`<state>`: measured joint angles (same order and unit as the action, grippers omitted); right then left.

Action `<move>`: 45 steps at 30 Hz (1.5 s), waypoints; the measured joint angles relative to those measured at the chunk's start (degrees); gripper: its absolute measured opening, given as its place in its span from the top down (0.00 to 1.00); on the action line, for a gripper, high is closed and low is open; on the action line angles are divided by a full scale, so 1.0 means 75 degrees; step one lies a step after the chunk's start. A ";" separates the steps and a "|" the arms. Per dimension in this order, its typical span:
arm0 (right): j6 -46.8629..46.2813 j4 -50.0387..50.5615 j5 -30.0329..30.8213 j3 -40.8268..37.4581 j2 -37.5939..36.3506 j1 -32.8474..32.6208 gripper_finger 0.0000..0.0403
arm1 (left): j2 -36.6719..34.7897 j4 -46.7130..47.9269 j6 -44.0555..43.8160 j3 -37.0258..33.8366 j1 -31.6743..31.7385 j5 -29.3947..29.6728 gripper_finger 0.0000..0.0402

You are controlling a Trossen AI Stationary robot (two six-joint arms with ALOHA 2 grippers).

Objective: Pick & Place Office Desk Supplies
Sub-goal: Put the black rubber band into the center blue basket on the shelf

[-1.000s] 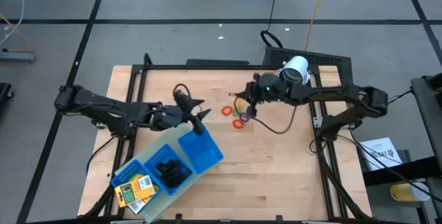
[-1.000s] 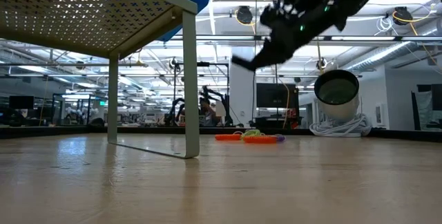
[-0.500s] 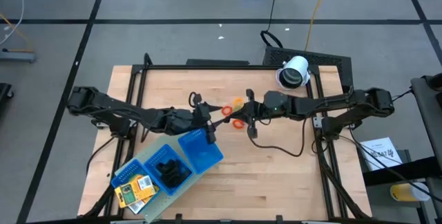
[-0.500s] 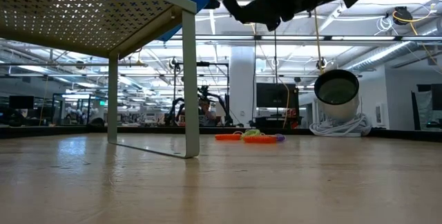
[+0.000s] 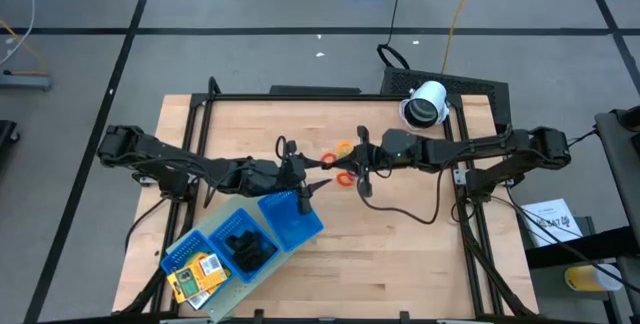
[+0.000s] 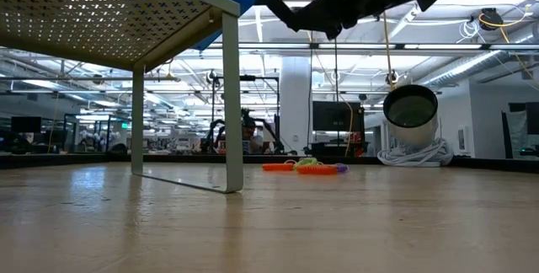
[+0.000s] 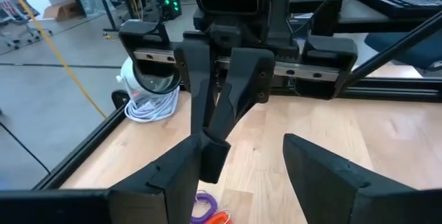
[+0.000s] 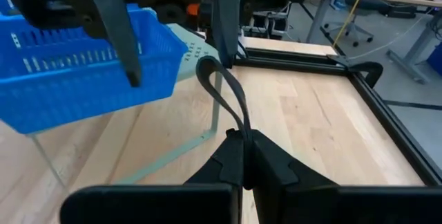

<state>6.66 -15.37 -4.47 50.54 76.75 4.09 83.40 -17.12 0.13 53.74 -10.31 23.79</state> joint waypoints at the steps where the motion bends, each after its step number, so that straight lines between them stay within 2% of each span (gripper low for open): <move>1: 0.0000 -0.0040 -0.0003 0.0000 0.0000 -0.0020 0.99 | 0.0000 0.0000 -0.0002 0.0000 0.0000 0.0042 0.47; 8: 0.0000 -0.0089 -0.0014 0.0000 0.0000 -0.0221 0.99 | 0.0000 0.0028 0.0007 0.0000 0.0023 0.0291 0.47; 11: 0.0000 -0.0089 -0.0011 0.0000 0.0000 -0.0255 0.99 | 0.0000 0.0029 0.0025 0.0000 0.0023 0.0291 0.51; 14: 0.0000 -0.0089 -0.0011 0.0000 0.0000 -0.0259 0.99 | 0.0000 0.0063 0.0025 0.0000 0.0023 0.0222 0.63; 19: 0.0000 -0.0092 -0.0018 0.0000 0.0000 -0.0259 0.99 | -0.0003 0.0082 0.0034 0.0000 0.0023 -0.0042 0.90; 21: -0.0004 -0.0092 -0.0034 0.0000 0.0000 -0.0262 0.99 | -0.0003 0.0069 0.0060 0.0000 0.0020 -0.0122 0.97; 25: -0.0025 -0.0045 -0.0038 0.0000 -0.0004 -0.0262 0.95 | -0.0003 0.0012 -0.0063 0.0000 0.0020 -0.0122 0.94; 30: -0.0058 0.0536 0.0017 0.0000 -0.0355 -0.0246 0.78 | -0.0529 0.0085 -0.0105 0.0006 -0.0055 -0.0535 0.98; 34: -0.0384 0.1167 0.0024 0.0006 -0.0765 -0.0241 0.64 | -0.1265 0.0698 -0.0342 0.0009 -0.0330 -0.0788 0.95; 36: -0.0395 0.1482 0.0023 0.0006 -0.0938 -0.0241 0.59 | -0.1738 0.1442 -0.0627 0.0001 -0.0551 -0.1063 0.95; 41: -0.0399 0.2011 0.0024 0.0006 -0.1099 -0.0241 0.53 | -0.2772 0.3445 -0.2319 0.0003 -0.1147 -0.1792 0.98; 45: -0.0399 0.2078 0.0025 -0.0010 -0.1096 -0.0241 0.52 | -0.3563 0.5017 -0.4119 0.0006 -0.1776 -0.2328 0.94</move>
<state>3.66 0.22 -4.29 50.47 68.53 2.28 56.67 20.50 -30.76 53.78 -23.62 6.34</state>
